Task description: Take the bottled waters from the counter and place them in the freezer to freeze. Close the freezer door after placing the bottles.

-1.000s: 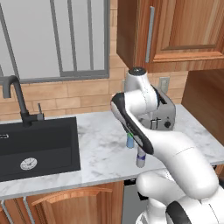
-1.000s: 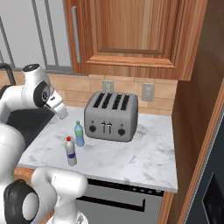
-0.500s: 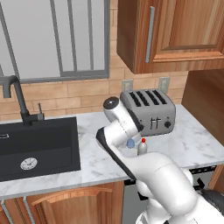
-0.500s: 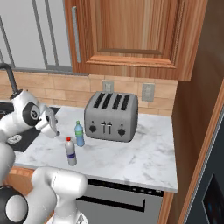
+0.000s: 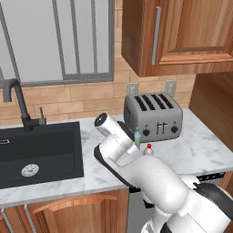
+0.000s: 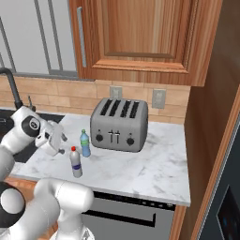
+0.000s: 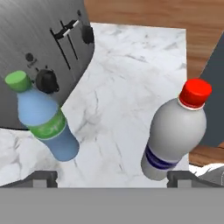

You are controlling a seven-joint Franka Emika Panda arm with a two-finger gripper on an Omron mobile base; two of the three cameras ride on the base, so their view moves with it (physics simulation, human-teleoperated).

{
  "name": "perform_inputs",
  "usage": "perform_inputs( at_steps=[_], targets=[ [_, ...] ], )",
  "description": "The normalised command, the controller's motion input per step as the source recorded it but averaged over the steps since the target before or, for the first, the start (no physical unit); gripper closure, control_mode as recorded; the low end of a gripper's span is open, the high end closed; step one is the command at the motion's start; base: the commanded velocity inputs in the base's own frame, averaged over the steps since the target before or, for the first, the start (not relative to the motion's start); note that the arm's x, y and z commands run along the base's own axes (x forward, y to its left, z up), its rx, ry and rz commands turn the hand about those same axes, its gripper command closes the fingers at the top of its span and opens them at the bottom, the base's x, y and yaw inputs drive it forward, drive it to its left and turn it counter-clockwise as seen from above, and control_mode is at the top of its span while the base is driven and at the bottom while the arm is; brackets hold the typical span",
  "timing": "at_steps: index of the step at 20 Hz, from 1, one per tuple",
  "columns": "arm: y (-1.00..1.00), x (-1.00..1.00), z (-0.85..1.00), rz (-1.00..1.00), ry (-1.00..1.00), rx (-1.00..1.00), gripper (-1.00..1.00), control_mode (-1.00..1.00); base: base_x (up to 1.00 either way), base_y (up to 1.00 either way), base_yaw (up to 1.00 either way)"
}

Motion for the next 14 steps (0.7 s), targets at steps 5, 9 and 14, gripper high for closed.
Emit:
perform_inputs(
  at_steps=[5, 9, 14],
  targets=[
    [0.00, 0.00, -0.40, -0.53, 0.17, -0.13, -1.00, -1.00, 0.00, 0.00, 0.00],
    [-0.07, 0.00, -0.36, -0.31, 0.05, -0.09, -1.00, -1.00, 0.00, 0.00, 0.00],
    [-0.01, 0.03, -0.04, -0.01, 0.00, -0.02, -1.00, -1.00, 0.00, 0.00, 0.00]
  ],
)
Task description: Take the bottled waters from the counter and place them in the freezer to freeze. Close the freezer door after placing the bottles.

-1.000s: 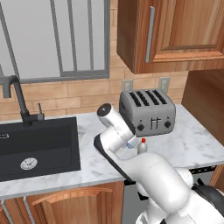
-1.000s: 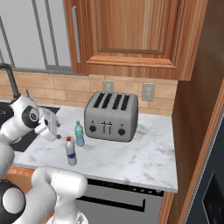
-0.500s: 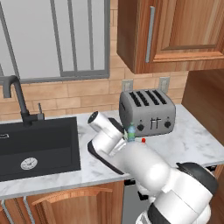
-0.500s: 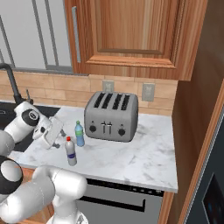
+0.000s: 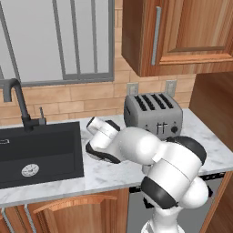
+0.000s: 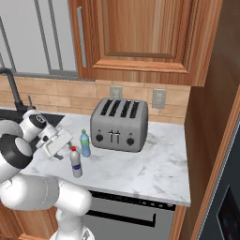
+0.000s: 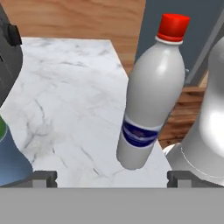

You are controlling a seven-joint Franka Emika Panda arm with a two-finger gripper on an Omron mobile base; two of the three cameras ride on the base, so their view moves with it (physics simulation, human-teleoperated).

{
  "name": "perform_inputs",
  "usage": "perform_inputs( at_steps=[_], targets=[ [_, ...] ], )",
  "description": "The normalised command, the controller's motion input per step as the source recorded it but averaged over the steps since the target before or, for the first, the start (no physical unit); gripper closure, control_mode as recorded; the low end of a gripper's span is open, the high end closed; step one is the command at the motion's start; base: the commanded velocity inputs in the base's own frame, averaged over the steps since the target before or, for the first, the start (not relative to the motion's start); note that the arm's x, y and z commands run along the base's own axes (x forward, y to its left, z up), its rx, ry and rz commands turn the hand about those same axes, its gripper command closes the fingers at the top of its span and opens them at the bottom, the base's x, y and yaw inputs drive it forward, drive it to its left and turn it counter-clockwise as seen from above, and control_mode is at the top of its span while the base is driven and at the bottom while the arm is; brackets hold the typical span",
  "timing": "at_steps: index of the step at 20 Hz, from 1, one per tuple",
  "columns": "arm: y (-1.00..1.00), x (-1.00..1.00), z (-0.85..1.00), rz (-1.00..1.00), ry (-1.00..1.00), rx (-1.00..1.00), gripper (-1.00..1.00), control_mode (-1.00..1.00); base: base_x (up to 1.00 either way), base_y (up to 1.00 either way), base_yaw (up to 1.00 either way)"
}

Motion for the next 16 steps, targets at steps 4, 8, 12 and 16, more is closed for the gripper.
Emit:
perform_inputs(
  at_steps=[4, 8, 12, 16],
  targets=[
    [0.00, 0.00, -0.13, 0.00, 0.00, -0.05, -1.00, -1.00, 0.00, 0.00, 0.00],
    [0.00, -0.03, -0.06, 0.00, 0.00, -0.05, -1.00, -1.00, 0.00, 0.00, 0.00],
    [-0.01, -0.17, 0.00, 0.00, 0.00, -0.06, -1.00, -1.00, 0.00, 0.00, 0.00],
    [-0.02, -0.19, 0.00, 0.00, 0.00, -0.05, -1.00, -1.00, 0.00, 0.00, 0.00]
  ],
)
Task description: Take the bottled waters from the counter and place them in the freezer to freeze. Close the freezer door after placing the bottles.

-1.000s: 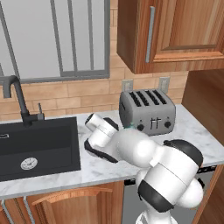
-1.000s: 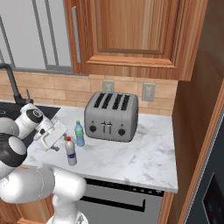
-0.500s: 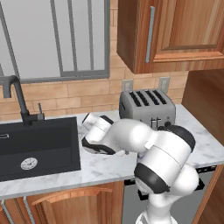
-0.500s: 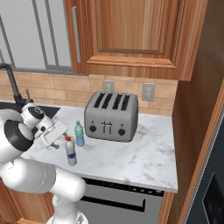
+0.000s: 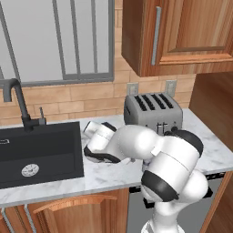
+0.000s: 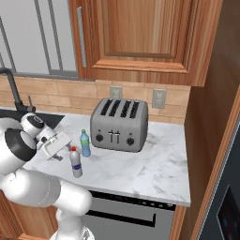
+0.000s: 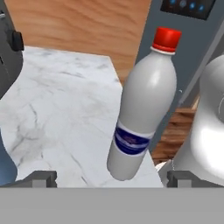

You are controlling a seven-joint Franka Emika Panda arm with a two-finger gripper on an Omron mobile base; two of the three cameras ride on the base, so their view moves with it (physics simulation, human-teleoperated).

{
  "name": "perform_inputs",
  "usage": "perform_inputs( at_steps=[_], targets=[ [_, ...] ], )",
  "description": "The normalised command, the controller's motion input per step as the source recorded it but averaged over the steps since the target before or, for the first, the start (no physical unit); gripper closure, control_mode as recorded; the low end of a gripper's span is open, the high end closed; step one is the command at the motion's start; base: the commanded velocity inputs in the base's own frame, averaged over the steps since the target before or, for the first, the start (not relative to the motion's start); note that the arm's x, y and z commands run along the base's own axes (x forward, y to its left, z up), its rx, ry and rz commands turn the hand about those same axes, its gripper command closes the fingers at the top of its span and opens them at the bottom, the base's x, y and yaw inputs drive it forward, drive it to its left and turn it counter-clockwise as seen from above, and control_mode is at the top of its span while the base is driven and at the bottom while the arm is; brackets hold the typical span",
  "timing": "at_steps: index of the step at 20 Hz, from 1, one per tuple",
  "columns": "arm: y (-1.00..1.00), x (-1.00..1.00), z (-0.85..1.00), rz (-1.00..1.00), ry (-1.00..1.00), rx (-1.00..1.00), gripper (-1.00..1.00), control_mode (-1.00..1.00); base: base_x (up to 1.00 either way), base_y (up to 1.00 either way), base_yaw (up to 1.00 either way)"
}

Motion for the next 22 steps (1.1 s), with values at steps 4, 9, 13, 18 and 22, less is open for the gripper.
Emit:
perform_inputs(
  at_steps=[4, 9, 13, 18, 22],
  targets=[
    [-0.10, -0.16, 0.00, 0.00, 0.00, -0.01, -1.00, -1.00, 0.00, 0.00, 0.00],
    [-0.24, 0.00, 0.00, 0.03, 0.00, 0.00, -1.00, -1.00, 0.00, 0.00, 0.00],
    [-0.12, 0.02, -0.08, 0.11, 0.00, 0.00, -1.00, -1.00, 0.00, 0.00, 0.00],
    [-0.15, -0.05, -0.04, 0.06, 0.00, 0.00, -1.00, -1.00, 0.00, 0.00, 0.00],
    [-0.22, -0.25, 0.00, 0.00, 0.00, 0.00, -1.00, -1.00, 0.00, 0.00, 0.00]
  ],
)
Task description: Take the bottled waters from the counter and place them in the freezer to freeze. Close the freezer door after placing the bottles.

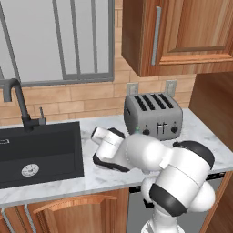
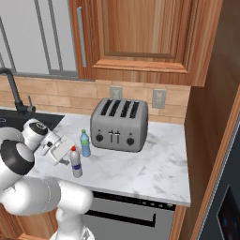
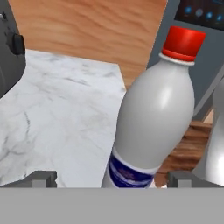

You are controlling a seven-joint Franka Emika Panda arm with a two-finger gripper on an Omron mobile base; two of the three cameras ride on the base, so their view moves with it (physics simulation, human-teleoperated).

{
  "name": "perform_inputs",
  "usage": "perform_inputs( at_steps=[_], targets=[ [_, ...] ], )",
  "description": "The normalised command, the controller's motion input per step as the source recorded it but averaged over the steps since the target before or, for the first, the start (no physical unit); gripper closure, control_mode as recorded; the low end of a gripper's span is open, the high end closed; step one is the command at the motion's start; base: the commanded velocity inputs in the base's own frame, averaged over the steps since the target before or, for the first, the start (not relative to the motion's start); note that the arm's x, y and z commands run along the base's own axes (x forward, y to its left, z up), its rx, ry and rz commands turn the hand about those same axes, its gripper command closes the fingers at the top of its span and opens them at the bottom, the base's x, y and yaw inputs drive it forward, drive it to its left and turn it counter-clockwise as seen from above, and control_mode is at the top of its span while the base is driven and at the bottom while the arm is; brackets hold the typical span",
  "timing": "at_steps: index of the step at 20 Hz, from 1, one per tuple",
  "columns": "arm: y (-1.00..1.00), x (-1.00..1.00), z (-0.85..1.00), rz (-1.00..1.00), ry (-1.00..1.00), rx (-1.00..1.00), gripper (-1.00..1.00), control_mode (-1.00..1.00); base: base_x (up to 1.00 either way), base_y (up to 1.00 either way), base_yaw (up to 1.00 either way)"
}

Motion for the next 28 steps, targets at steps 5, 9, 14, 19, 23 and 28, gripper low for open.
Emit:
perform_inputs(
  at_steps=[5, 9, 14, 19, 23, 28],
  targets=[
    [-0.21, -0.05, 0.00, 0.00, 0.00, 0.00, -1.00, -1.00, 0.00, 0.00, 0.00],
    [-0.03, 0.00, 0.00, 0.00, 0.00, 0.00, -1.00, -1.00, 0.00, 0.00, 0.00],
    [0.00, 0.00, 0.00, 0.00, 0.00, 0.00, -1.00, -1.00, 0.00, 0.00, 0.00],
    [0.00, 0.00, 0.00, 0.00, 0.00, 0.00, -1.00, -1.00, 0.00, 0.00, 0.00],
    [-0.10, 0.00, 0.00, 0.00, 0.00, 0.00, -1.00, -1.00, 0.00, 0.00, 0.00],
    [-0.11, 0.00, 0.00, 0.00, 0.00, 0.00, -1.00, -1.00, 0.00, 0.00, 0.00]
  ],
)
